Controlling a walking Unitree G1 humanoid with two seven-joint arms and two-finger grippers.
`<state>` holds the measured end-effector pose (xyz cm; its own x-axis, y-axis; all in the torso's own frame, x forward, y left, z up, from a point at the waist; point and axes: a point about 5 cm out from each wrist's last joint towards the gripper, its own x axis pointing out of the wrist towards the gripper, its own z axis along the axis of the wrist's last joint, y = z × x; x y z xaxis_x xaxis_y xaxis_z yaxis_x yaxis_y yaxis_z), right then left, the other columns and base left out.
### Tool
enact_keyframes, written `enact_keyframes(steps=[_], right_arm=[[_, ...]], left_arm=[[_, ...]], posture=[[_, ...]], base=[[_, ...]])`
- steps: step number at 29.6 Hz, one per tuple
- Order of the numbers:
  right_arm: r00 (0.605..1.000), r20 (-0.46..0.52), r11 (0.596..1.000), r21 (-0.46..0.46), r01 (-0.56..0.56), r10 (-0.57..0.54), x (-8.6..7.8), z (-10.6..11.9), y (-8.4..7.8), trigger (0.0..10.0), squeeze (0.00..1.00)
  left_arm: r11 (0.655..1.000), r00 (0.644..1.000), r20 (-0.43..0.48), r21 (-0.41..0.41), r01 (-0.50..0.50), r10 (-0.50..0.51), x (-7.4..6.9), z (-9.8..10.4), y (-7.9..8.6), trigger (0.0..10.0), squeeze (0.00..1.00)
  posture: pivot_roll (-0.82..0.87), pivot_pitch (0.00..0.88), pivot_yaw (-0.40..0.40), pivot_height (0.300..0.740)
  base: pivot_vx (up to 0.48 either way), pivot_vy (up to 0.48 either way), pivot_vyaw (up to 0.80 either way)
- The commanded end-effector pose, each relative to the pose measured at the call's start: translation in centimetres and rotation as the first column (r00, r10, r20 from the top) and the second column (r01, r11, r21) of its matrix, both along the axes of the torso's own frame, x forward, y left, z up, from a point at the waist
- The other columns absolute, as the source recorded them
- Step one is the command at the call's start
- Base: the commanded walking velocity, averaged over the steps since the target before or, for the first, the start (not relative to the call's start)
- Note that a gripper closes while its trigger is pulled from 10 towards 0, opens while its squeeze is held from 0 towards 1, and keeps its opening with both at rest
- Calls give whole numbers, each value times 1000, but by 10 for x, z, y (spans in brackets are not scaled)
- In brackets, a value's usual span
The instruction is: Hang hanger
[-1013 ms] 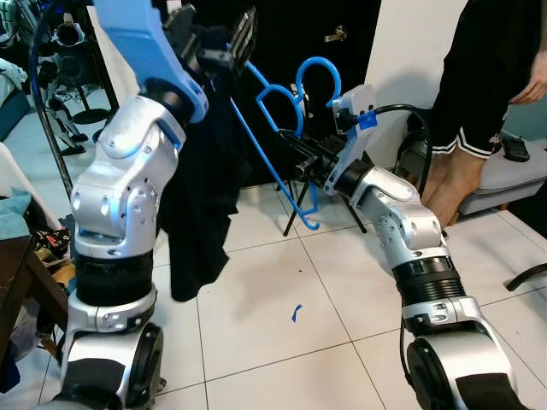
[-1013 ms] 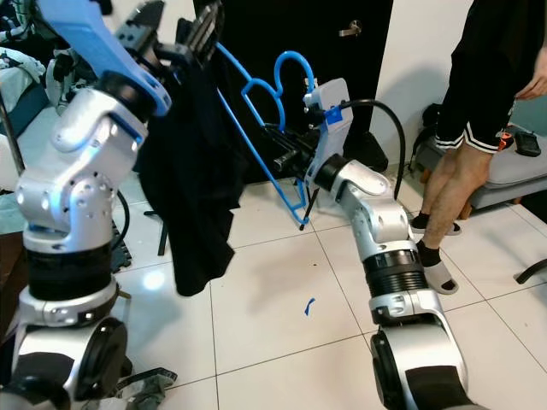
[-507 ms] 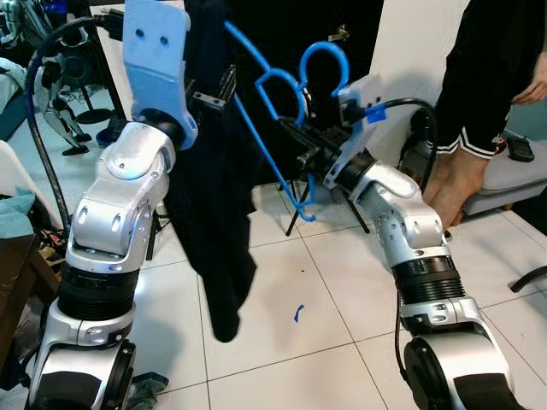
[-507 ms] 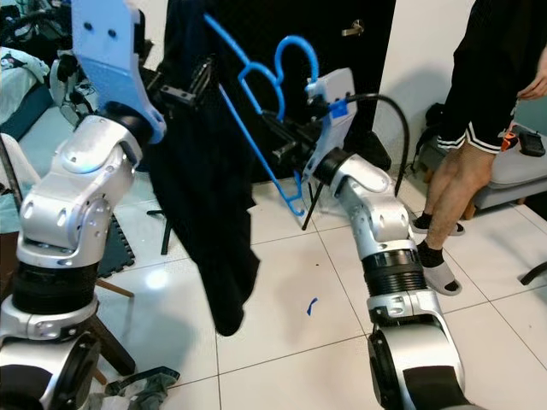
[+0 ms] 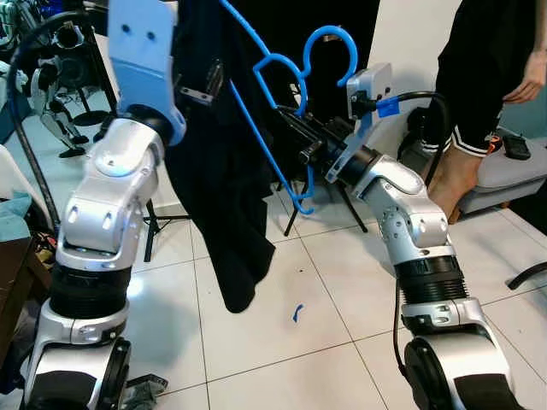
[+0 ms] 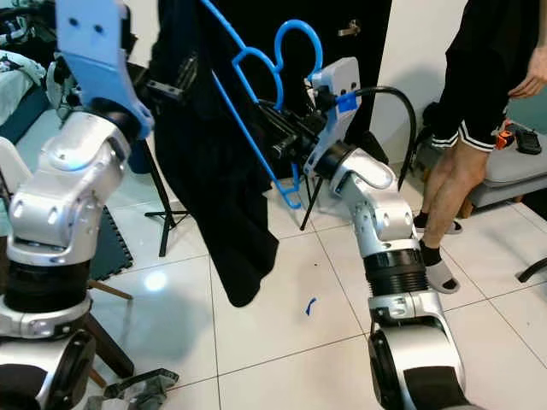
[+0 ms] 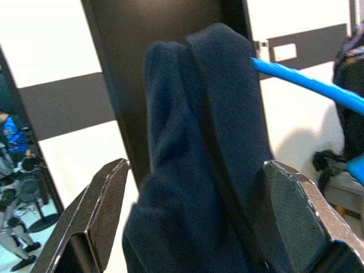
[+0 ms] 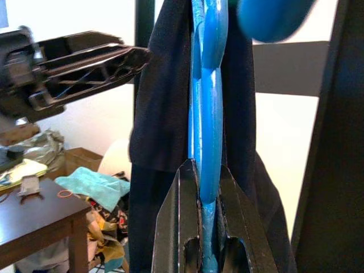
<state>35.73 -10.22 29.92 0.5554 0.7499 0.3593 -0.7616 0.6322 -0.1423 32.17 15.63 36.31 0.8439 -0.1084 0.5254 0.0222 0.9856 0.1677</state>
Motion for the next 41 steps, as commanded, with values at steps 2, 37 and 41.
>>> enact_keyframes(steps=[2,37,41], right_arm=[[998,35,999,14,-44,43,-6,7,6,10000,0],[993,43,994,2,-107,107,-20,7,17,10000,0],[998,23,995,-81,-59,61,-15,-2,15,10000,0]], left_arm=[[1000,999,30,-12,-11,11,-1,10,6,10000,0],[998,998,3,-11,64,-64,2,9,9,0,0],[999,998,56,32,21,-23,-4,25,23,0,0]], posture=[[17,0,57,740],[8,0,69,740],[9,0,65,740]], base=[[0,0,0],[0,0,0],[0,0,0]])
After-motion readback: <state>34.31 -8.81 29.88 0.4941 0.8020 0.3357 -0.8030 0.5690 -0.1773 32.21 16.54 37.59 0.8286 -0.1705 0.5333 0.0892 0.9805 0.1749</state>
